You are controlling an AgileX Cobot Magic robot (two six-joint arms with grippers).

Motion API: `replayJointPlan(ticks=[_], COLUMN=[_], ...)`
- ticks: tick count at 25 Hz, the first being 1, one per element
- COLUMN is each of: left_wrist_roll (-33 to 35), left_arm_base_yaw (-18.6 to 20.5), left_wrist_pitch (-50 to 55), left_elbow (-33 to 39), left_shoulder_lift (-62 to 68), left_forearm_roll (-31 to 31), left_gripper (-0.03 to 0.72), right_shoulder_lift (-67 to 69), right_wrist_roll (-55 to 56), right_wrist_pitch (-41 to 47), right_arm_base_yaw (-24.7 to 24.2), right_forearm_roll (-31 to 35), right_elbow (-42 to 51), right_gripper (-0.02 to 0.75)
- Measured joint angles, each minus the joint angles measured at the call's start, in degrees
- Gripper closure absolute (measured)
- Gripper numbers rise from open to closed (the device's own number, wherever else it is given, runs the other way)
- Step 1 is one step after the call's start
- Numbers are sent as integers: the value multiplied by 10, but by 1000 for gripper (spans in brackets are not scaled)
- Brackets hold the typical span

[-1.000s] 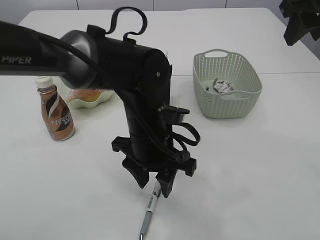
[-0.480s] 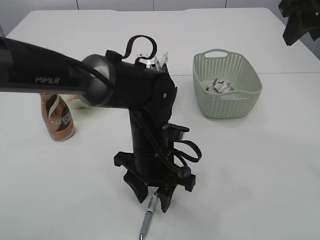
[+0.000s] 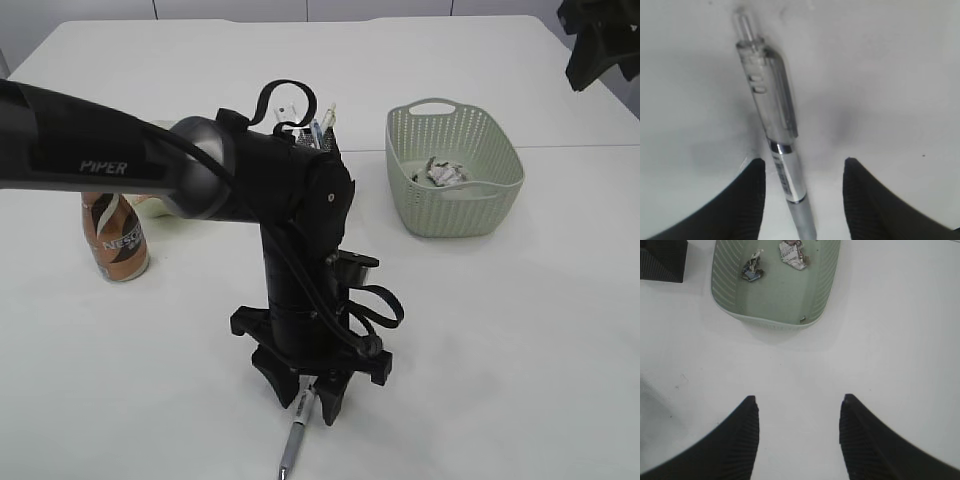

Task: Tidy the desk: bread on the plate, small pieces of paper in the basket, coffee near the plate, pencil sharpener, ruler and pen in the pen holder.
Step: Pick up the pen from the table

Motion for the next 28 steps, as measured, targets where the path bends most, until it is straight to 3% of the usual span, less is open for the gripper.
replayJointPlan(ticks=[11,16,28], left_wrist_roll=[0,0,8], left_arm_base_yaw=[0,0,0], left_wrist_pitch=[-1,-1,14], left_elbow=[-1,-2,-13], left_shoulder_lift=[10,13,25], left_forearm_roll=[-1,-1,4], left_gripper=[342,469,624], right_shoulder_lift=[0,0,0], right_wrist_roll=[-1,-1,-1], right_wrist_pitch=[0,0,0], right_arm_base_yaw=[0,0,0], right_forearm_roll=[0,0,0], right_elbow=[0,0,0], right_gripper=[353,353,353])
